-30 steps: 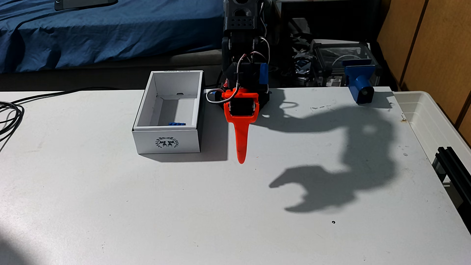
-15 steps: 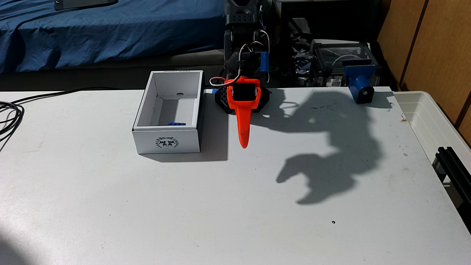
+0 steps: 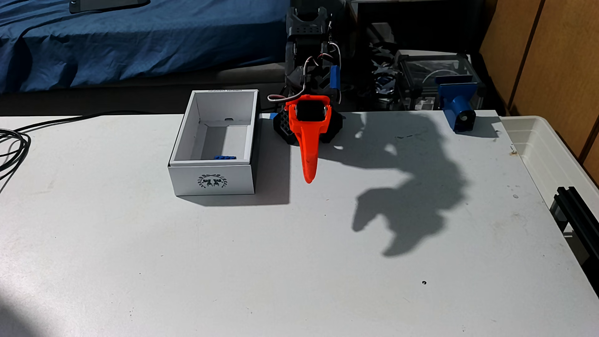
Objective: Grab the blue brick and place in box
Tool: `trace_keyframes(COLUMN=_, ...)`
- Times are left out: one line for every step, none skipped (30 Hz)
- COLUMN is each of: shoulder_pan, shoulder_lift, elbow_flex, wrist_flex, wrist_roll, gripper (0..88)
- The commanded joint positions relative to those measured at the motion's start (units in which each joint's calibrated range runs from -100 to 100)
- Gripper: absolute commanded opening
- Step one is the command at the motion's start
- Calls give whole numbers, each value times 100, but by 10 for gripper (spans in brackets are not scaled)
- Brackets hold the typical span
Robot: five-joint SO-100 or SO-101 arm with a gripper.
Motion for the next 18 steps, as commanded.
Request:
trace_keyframes(shoulder_pan=-10, shoulder_lift=-158, elbow_flex=51, wrist_flex=34, wrist_roll=118, gripper=189)
trace_keyframes(shoulder_pan=-2, shoulder_lift=-175, elbow_flex=87, wrist_flex=34, wrist_roll=134, gripper=189)
trace_keyframes(shoulder_pan=5, shoulder_lift=-175, elbow_flex=122, wrist_flex=34, wrist_roll=134, gripper=189)
trace_keyframes(shoulder_pan=5, shoulder_lift=-175, elbow_flex=140, wrist_flex=43, wrist_roll=134, gripper=189)
trace_keyframes(shoulder_pan=5, shoulder_lift=-175, elbow_flex=184, wrist_flex=43, wrist_roll=134, gripper=189)
trace_keyframes(shoulder_pan=5, shoulder_lift=-175, elbow_flex=220, wrist_flex=43, wrist_roll=134, gripper=189)
trace_keyframes(shoulder_pan=5, shoulder_lift=-175, elbow_flex=255, wrist_flex=43, wrist_roll=134, gripper=189)
trace_keyframes(shoulder_pan=5, shoulder_lift=-175, elbow_flex=291, wrist_flex=43, wrist_roll=134, gripper=190)
trace_keyframes(shoulder_pan=5, shoulder_lift=-175, elbow_flex=326, wrist_flex=43, wrist_roll=134, gripper=190)
trace_keyframes(shoulder_pan=13, shoulder_lift=-175, elbow_flex=353, wrist_flex=43, wrist_roll=134, gripper=190)
trace_keyframes(shoulder_pan=20, shoulder_lift=-175, elbow_flex=371, wrist_flex=43, wrist_roll=134, gripper=189)
trace_keyframes(shoulder_pan=27, shoulder_lift=-175, elbow_flex=379, wrist_flex=51, wrist_roll=134, gripper=189)
trace_keyframes(shoulder_pan=27, shoulder_lift=-175, elbow_flex=397, wrist_flex=112, wrist_roll=129, gripper=190)
trace_keyframes(shoulder_pan=27, shoulder_lift=-175, elbow_flex=397, wrist_flex=207, wrist_roll=129, gripper=192)
trace_keyframes(shoulder_pan=27, shoulder_lift=-175, elbow_flex=397, wrist_flex=284, wrist_roll=129, gripper=194)
trace_keyframes(shoulder_pan=27, shoulder_lift=-175, elbow_flex=379, wrist_flex=362, wrist_roll=129, gripper=194)
trace_keyframes(shoulder_pan=27, shoulder_lift=-175, elbow_flex=362, wrist_flex=439, wrist_roll=129, gripper=195)
trace_keyframes(shoulder_pan=35, shoulder_lift=-175, elbow_flex=353, wrist_flex=508, wrist_roll=129, gripper=195)
